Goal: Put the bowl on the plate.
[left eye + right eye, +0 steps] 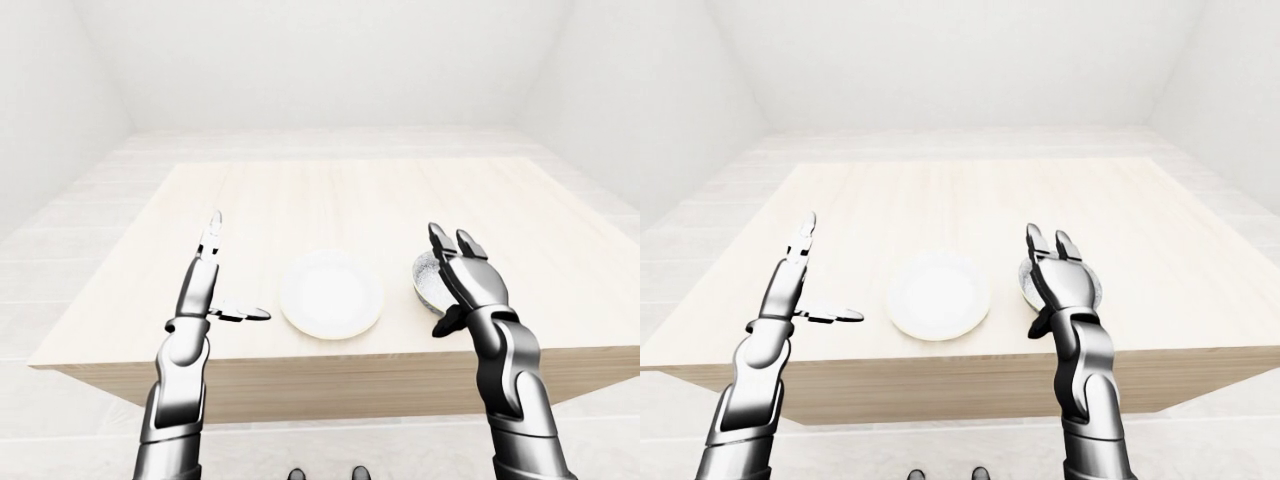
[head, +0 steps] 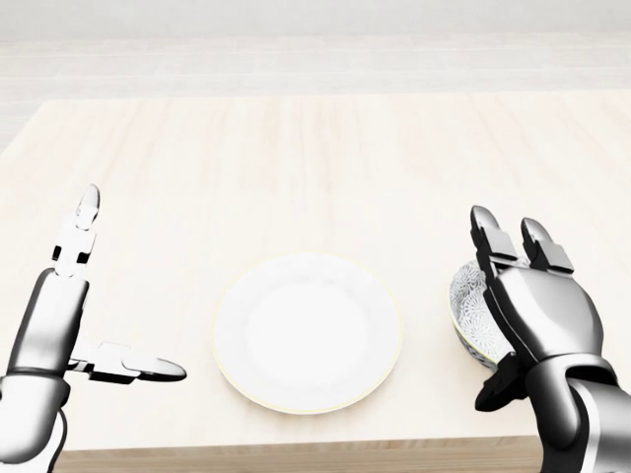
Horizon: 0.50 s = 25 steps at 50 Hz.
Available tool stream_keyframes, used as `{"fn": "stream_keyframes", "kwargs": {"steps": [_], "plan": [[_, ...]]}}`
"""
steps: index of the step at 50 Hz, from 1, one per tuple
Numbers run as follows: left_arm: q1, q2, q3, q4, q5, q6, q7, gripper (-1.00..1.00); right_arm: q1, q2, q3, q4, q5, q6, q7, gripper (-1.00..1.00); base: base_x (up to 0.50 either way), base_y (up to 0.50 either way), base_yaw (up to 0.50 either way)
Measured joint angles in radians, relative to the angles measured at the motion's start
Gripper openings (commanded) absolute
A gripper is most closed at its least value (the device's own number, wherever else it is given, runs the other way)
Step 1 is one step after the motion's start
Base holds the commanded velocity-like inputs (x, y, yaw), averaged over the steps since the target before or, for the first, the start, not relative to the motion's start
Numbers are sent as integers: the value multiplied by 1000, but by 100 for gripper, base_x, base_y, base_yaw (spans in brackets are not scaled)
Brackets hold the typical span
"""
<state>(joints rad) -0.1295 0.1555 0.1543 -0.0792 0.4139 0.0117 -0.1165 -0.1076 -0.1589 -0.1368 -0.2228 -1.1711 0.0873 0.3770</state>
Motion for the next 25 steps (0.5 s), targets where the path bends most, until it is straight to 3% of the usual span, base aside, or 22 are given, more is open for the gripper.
{"fn": "stream_keyframes", "kwargs": {"steps": [25], "plan": [[-2,0,-3,-1,0,8,3,100,9,-23,-4,148,48,0,-91,100,0,0,0]]}}
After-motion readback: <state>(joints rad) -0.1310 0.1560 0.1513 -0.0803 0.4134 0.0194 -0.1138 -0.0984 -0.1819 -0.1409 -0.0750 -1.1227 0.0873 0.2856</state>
